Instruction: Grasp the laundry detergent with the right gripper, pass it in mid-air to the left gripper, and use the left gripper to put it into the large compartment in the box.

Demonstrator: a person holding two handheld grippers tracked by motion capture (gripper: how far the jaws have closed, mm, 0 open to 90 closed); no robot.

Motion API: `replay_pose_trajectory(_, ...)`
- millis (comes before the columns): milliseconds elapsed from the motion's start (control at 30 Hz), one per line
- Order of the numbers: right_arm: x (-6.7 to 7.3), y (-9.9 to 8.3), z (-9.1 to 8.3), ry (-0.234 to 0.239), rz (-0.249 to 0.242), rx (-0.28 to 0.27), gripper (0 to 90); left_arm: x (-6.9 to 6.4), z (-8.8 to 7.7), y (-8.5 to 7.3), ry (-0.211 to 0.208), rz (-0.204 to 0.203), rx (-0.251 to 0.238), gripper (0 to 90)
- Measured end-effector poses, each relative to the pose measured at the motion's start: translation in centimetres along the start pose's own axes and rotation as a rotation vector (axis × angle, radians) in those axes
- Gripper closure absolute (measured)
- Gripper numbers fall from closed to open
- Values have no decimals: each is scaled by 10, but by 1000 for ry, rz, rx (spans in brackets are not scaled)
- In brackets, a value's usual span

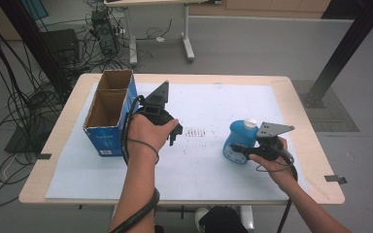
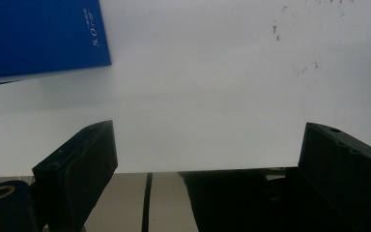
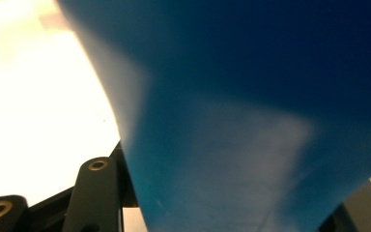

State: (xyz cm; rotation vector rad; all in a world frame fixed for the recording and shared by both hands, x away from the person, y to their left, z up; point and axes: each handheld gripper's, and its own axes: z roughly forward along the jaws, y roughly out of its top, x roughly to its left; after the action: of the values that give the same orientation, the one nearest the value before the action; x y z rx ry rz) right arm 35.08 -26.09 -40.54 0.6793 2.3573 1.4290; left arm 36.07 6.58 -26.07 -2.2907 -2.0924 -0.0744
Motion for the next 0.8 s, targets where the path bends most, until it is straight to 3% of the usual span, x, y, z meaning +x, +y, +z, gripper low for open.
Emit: replay_pose_trajectory(800, 0, 0, 0, 1, -2, -1, 440, -1, -6, 1, 5, 4, -5, 70)
